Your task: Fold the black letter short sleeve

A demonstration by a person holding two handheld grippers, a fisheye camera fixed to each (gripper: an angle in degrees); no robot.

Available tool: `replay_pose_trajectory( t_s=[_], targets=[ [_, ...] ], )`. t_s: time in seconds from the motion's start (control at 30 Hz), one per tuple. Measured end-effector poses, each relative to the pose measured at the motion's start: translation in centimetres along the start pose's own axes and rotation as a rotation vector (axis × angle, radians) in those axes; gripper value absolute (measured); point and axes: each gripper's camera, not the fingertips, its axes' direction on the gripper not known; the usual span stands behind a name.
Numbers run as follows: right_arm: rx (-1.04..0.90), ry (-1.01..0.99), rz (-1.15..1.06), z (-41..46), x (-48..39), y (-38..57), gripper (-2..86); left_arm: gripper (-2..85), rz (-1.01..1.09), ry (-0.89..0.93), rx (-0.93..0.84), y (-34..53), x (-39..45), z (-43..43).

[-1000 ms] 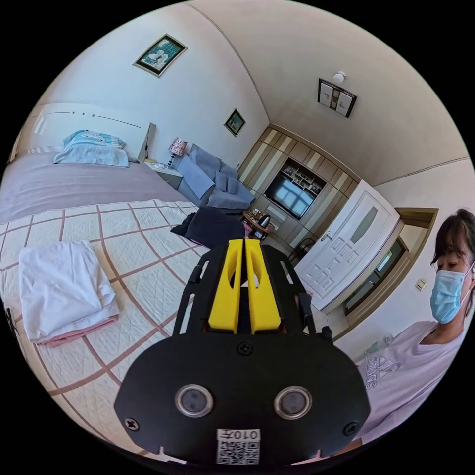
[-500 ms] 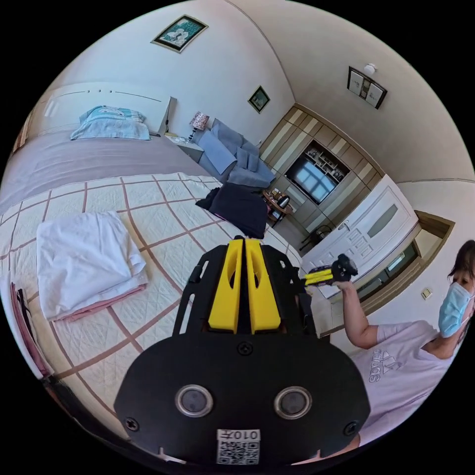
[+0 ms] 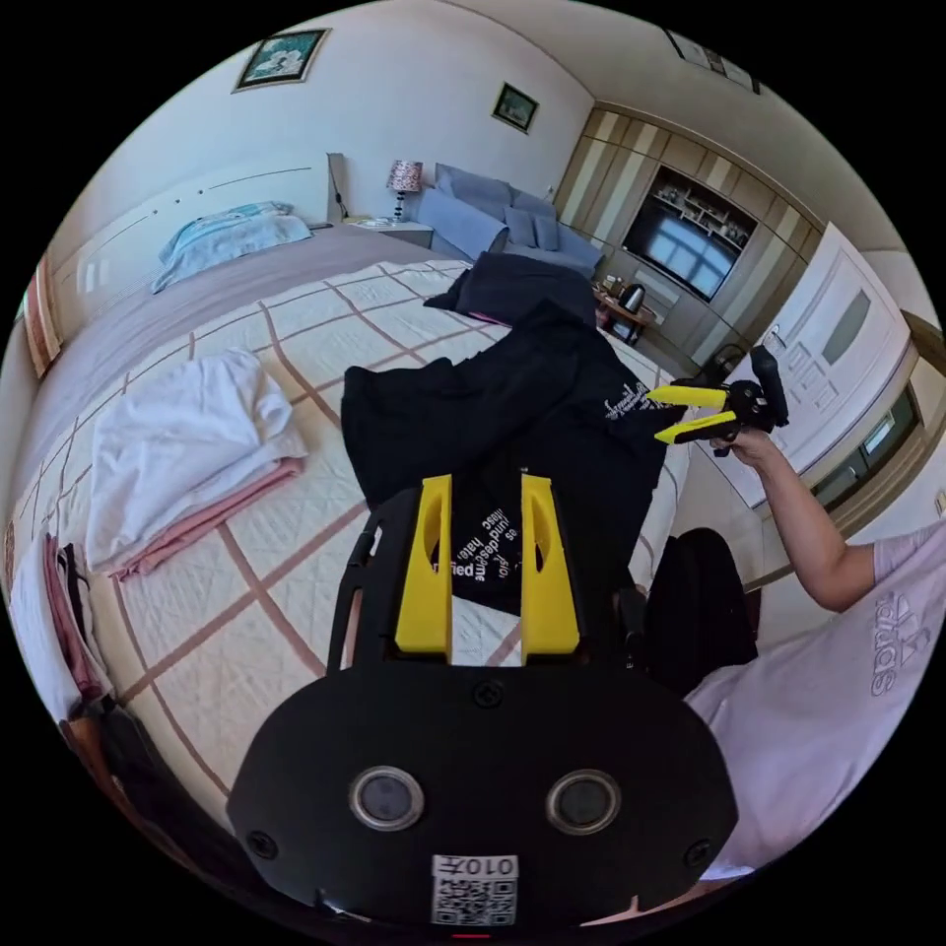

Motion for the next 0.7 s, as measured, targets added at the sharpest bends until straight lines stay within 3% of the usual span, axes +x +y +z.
replay_pose_trajectory(
  t_s=[0.27,0.4,0.53,0.6,0.7],
  targets=[
    [-0.001,0.022,0.122,1.8,1.8,0.0,4.4,11.9,-0.064,-0.028,-0.12,-1.5,1.2,7.7],
    [0.276,-0.009,0.207,-5.8,3.0,3.4,3.8,10.5,-0.037,0.005,-0.142,-2.8,2.2,10.0],
    [0.478,-0.038,0.123,-12.9,3.1,7.2,3.6,7.1,-0.022,0.061,-0.139,-2.7,3.0,11.2],
    [0.431,-0.014,0.093,-13.2,2.9,7.7,3.6,3.4,0.007,0.263,-0.05,-2.2,3.4,11.1],
    [0.226,0.073,0.219,-11.4,4.6,7.3,3.5,1.1,0.134,0.404,0.054,-2.4,4.5,9.1]
  ],
)
